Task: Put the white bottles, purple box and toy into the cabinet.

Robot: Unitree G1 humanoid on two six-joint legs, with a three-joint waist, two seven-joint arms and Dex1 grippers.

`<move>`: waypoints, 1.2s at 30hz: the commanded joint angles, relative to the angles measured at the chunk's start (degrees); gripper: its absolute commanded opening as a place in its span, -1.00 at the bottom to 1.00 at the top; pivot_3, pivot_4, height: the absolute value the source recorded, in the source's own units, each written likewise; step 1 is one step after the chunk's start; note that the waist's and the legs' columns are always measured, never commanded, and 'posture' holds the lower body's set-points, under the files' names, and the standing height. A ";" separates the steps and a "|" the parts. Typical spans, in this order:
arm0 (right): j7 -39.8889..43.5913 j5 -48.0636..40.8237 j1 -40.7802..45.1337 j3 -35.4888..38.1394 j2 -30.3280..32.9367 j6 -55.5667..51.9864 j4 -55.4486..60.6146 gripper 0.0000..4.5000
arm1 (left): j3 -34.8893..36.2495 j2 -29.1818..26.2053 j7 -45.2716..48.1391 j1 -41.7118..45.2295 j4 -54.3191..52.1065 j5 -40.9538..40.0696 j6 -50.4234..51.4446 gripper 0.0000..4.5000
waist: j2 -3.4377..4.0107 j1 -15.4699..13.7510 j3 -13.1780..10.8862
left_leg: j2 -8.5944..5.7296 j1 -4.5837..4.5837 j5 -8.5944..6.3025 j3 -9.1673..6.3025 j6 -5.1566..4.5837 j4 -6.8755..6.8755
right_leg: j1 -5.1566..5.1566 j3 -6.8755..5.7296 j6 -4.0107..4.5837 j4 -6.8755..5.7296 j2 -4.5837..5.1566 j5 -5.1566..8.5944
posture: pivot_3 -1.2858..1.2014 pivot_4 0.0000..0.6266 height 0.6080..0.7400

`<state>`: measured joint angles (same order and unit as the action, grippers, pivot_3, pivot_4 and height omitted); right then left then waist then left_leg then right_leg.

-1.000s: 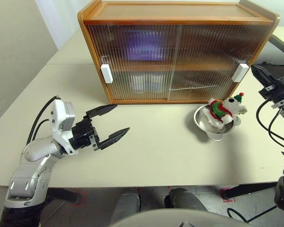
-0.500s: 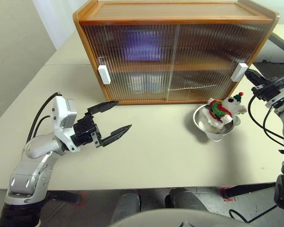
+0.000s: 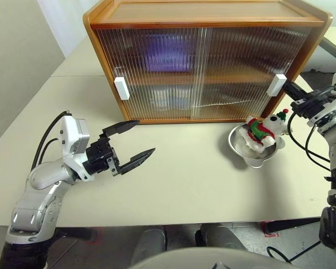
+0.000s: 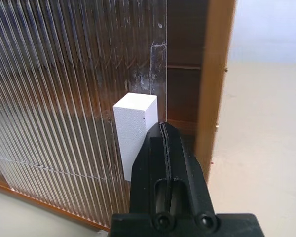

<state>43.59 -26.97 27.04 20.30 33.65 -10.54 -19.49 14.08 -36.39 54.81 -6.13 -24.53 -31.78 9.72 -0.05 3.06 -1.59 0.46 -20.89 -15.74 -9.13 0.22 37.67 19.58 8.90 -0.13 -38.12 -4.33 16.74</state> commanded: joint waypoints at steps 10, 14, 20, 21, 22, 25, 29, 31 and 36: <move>1.26 -0.53 1.44 -4.31 -3.08 -3.58 4.98 -0.99 | -0.24 -0.75 0.79 -0.83 2.06 1.11 -2.37 1.00 | 0.34 -0.02 -0.22 | 0.01 -0.04 -0.01 -0.01 0.01 -0.05 | 0.07 0.00 0.03 0.00 0.00 0.02 | 0.00 -0.84 1.00; 0.47 -0.74 1.64 -4.95 -3.98 -5.25 7.22 -0.99 | -0.20 -0.97 0.92 -0.71 2.34 0.92 -2.50 1.00 | 0.37 -0.05 -0.25 | 0.02 -0.06 -0.02 0.01 0.02 -0.11 | 0.11 0.00 0.04 0.00 -0.01 0.03 | 0.00 -0.84 1.00; -0.31 -1.44 2.39 -6.25 -5.64 -8.39 10.36 -0.99 | 0.01 -1.28 1.16 -0.82 2.70 0.80 -2.92 1.00 | 0.38 -0.04 -0.28 | 0.02 -0.07 -0.02 -0.01 0.02 -0.13 | 0.13 0.01 0.03 0.00 0.00 0.05 | 0.00 -0.83 1.00; -0.39 -1.49 2.48 -6.44 -5.78 -8.70 10.58 -0.99 | 0.00 -1.28 1.18 -0.82 2.74 0.79 -2.95 1.00 | 0.38 -0.05 -0.28 | 0.02 -0.07 -0.02 -0.01 0.02 -0.13 | 0.14 0.02 0.04 0.00 0.00 0.05 | 0.00 -0.83 1.00; -0.46 -1.65 2.61 -6.81 -6.10 -9.20 10.97 -0.99 | 0.05 -1.33 1.31 -1.01 2.76 0.81 -3.05 1.00 | 0.39 -0.08 -0.29 | 0.02 -0.07 -0.02 -0.02 0.02 -0.14 | 0.14 0.01 0.04 0.00 -0.01 0.05 | 0.00 -0.83 1.00; -0.44 -2.07 2.87 -7.57 -6.81 -10.31 12.06 -0.99 | 0.35 -1.36 1.43 -1.30 2.67 0.47 -3.06 1.00 | 0.39 -0.09 -0.30 | 0.02 -0.07 -0.02 -0.02 0.02 -0.15 | 0.15 0.01 0.05 0.00 0.00 0.06 | 0.00 -0.83 1.00; -0.46 -2.47 3.29 -8.44 -7.82 -11.10 12.92 -0.99 | 0.21 -1.46 1.88 -1.55 2.58 0.03 -2.93 1.00 | 0.40 -0.10 -0.30 | 0.02 -0.08 -0.02 -0.02 0.02 -0.20 | 0.18 0.02 0.07 0.00 0.00 0.07 | 0.00 -0.83 1.00; -0.61 -2.56 3.81 -9.20 -8.75 -11.27 13.25 -0.99 | 0.17 -1.40 2.22 -1.74 2.42 -0.54 -2.78 1.00 | 0.39 -0.02 -0.30 | 0.03 -0.08 -0.02 0.00 0.03 -0.26 | 0.23 0.02 0.09 0.00 0.00 0.08 | 0.00 -0.83 1.00; -0.79 -2.55 4.43 -10.47 -10.72 -11.97 14.00 -0.99 | 0.54 -0.80 2.58 -2.16 0.74 -5.17 -0.15 1.00 | 0.40 -0.15 -0.30 | 0.04 -0.08 -0.02 -0.02 0.03 -0.40 | 0.28 0.01 0.11 -0.01 -0.01 0.07 | 0.01 -0.84 1.00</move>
<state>43.03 -29.16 30.60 11.19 23.34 -21.60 -6.86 14.36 -37.29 56.93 -7.87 -22.62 -35.22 8.63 0.35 2.91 -1.89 0.50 -20.97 -15.76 -9.15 0.25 37.26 19.87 8.92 -0.02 -38.13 -4.34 16.82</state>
